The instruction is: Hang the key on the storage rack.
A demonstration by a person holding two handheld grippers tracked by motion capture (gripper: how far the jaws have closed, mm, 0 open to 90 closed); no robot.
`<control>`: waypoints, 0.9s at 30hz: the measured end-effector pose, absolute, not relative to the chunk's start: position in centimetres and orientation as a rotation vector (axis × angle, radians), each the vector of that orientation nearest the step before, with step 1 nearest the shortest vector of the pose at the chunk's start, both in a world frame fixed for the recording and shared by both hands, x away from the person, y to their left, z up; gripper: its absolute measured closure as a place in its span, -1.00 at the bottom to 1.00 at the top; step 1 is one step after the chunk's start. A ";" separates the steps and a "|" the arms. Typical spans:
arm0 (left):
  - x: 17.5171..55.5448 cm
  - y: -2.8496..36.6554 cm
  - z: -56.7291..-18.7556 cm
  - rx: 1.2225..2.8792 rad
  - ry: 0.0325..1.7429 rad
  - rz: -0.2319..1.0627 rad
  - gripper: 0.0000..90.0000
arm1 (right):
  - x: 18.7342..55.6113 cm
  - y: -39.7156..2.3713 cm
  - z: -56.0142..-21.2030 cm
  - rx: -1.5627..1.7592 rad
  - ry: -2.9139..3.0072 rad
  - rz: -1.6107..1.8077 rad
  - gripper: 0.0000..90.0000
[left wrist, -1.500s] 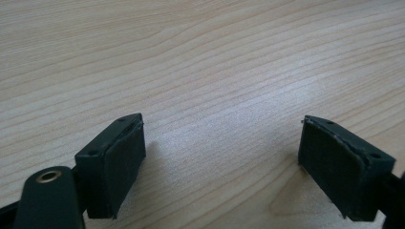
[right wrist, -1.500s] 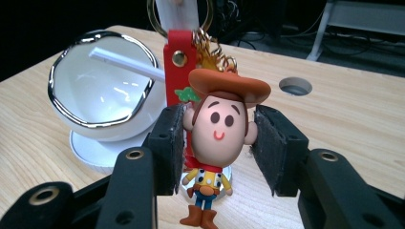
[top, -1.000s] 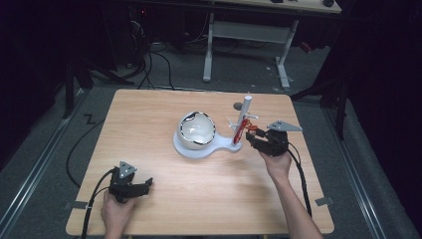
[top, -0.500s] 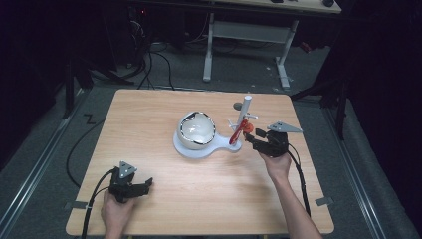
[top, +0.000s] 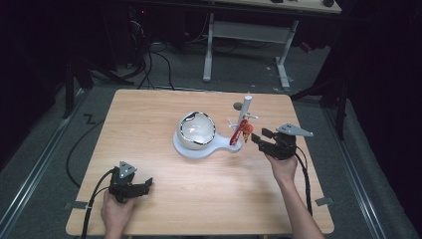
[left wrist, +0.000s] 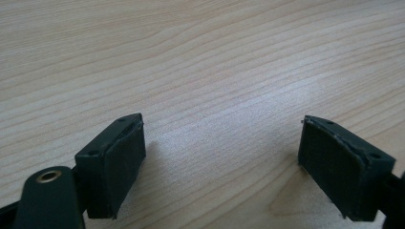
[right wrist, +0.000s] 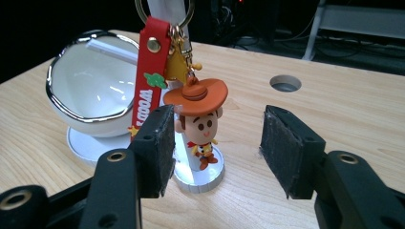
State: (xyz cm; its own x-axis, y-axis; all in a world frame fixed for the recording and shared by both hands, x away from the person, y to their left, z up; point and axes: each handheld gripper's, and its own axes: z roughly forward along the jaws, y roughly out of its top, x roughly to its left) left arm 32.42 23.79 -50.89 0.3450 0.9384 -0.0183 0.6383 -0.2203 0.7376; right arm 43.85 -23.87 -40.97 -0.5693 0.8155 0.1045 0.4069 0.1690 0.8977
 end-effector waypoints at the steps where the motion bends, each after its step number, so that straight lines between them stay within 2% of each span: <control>1: 32.4 23.8 -50.9 1.953 1.374 0.584 -0.62 | 43.7 -24.0 -40.9 1.158 2.044 1.378 0.03; 27: 32.4 23.8 -50.9 1.952 1.374 0.584 -0.62 | 40.8 -27.0 -39.9 1.172 1.952 1.435 0.06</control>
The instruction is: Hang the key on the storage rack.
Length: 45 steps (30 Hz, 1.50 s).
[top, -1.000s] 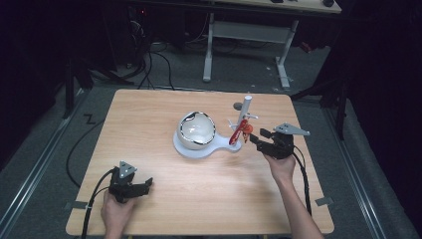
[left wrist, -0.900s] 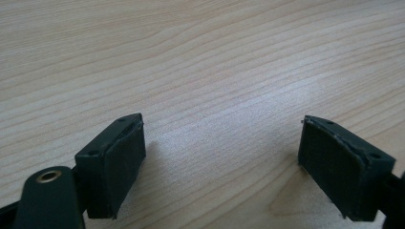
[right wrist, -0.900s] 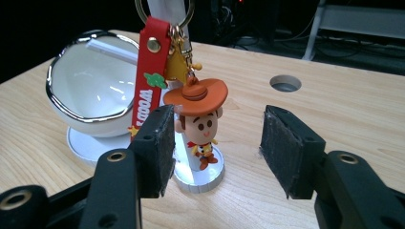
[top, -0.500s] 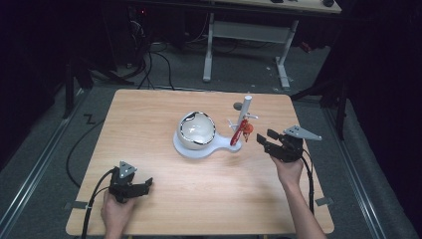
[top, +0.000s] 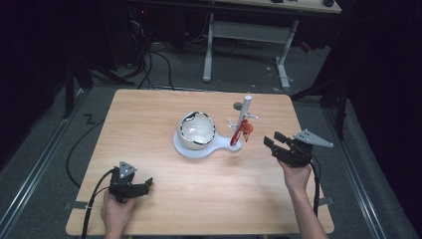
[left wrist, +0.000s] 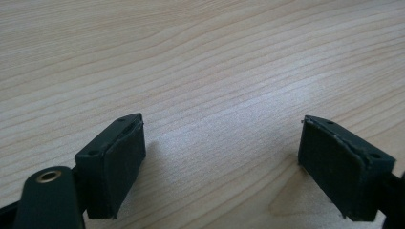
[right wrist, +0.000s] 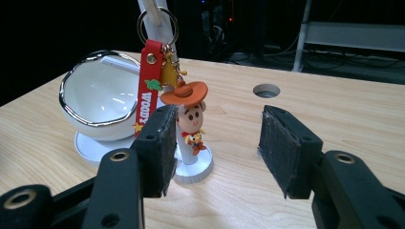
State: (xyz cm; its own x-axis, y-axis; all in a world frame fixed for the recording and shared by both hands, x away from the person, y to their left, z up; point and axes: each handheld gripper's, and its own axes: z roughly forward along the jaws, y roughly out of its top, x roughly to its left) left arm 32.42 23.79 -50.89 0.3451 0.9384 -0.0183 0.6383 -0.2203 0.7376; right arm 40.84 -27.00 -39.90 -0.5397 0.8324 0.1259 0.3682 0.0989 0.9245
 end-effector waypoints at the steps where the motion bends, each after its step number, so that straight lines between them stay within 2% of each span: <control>1: 32.4 23.8 -50.9 1.952 1.374 0.584 -0.62 | 40.8 -27.0 -39.9 1.172 1.952 1.435 0.06; 45: 32.4 23.8 -50.9 1.951 1.374 0.584 -0.62 | 37.3 -30.3 -41.3 1.224 1.884 1.460 0.07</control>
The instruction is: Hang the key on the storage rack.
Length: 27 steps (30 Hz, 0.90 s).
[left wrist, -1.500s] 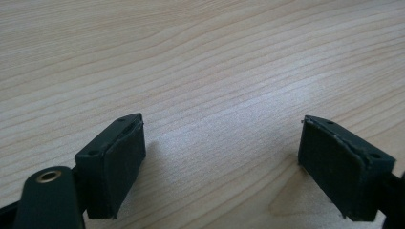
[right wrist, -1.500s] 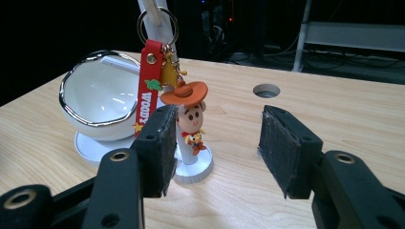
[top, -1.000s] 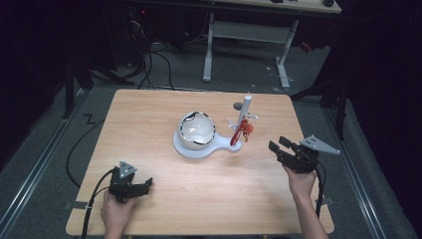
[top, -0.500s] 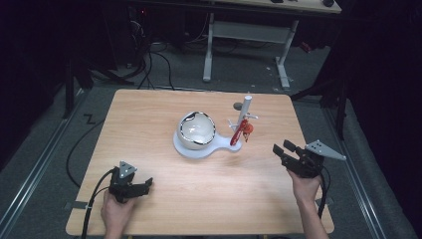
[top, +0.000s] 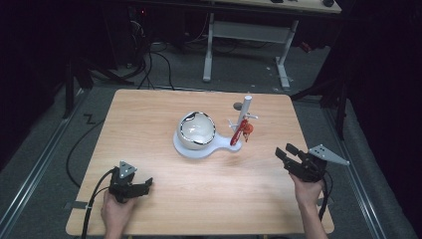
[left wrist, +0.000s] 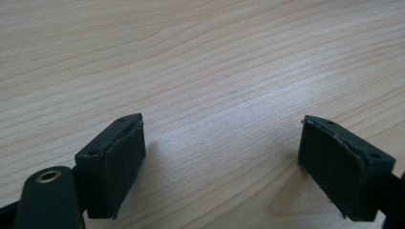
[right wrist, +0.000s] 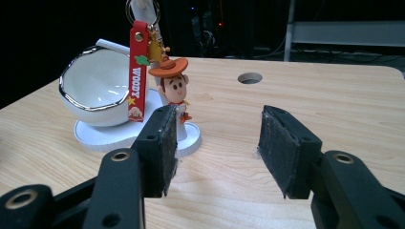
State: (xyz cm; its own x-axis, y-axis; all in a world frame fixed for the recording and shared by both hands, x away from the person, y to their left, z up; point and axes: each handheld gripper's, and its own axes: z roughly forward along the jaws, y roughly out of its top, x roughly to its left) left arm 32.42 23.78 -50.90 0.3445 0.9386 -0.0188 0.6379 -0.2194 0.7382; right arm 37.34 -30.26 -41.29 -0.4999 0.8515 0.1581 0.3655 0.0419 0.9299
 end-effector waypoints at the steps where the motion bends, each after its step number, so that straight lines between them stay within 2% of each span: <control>1: 32.4 23.8 -50.9 1.953 1.374 0.584 -0.62 | 37.3 -30.4 -41.4 1.227 1.882 1.459 0.07; 27: 32.4 23.8 -50.9 1.953 1.374 0.584 -0.62 | 36.2 -30.8 -43.5 1.274 1.901 1.441 0.08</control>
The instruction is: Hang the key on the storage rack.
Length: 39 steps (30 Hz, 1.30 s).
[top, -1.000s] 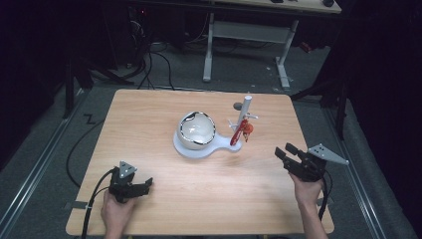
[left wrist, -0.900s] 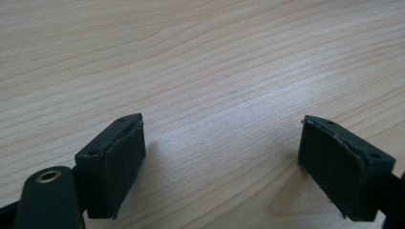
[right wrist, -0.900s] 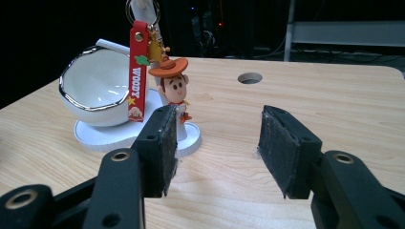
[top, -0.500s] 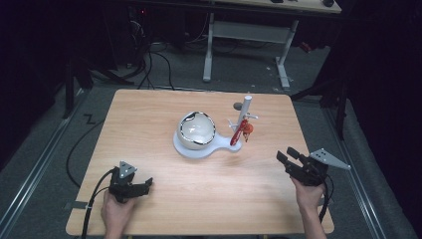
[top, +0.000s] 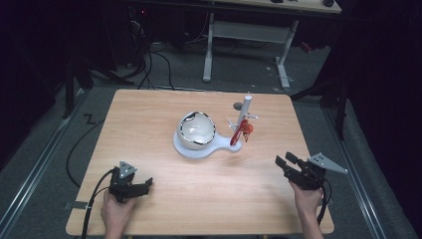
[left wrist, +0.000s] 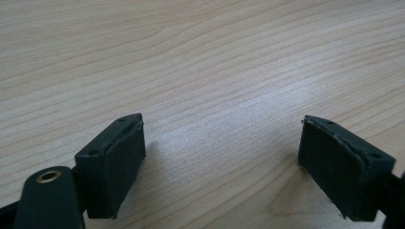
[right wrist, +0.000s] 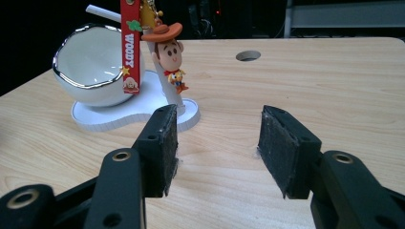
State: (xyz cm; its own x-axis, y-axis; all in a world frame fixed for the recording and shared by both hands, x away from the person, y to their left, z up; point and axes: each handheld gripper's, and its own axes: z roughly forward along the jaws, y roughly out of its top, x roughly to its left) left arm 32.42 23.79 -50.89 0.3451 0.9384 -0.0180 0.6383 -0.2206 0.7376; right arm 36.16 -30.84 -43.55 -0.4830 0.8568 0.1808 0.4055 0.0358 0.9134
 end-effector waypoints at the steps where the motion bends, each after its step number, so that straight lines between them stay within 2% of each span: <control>1: 32.4 23.8 -50.9 1.952 1.374 0.584 -0.62 | 36.1 -30.8 -43.6 1.277 1.901 1.441 0.08; 39: 32.4 23.8 -50.9 1.953 1.374 0.584 -0.62 | 36.2 -28.9 -47.8 1.325 2.023 1.252 0.10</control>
State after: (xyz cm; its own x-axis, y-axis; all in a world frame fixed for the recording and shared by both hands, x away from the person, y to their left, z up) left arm 32.42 23.78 -50.89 0.3453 0.9383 -0.0176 0.6381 -0.2210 0.7375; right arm 36.22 -28.88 -47.84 -0.4607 0.8785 0.1265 0.5050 0.1423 0.8513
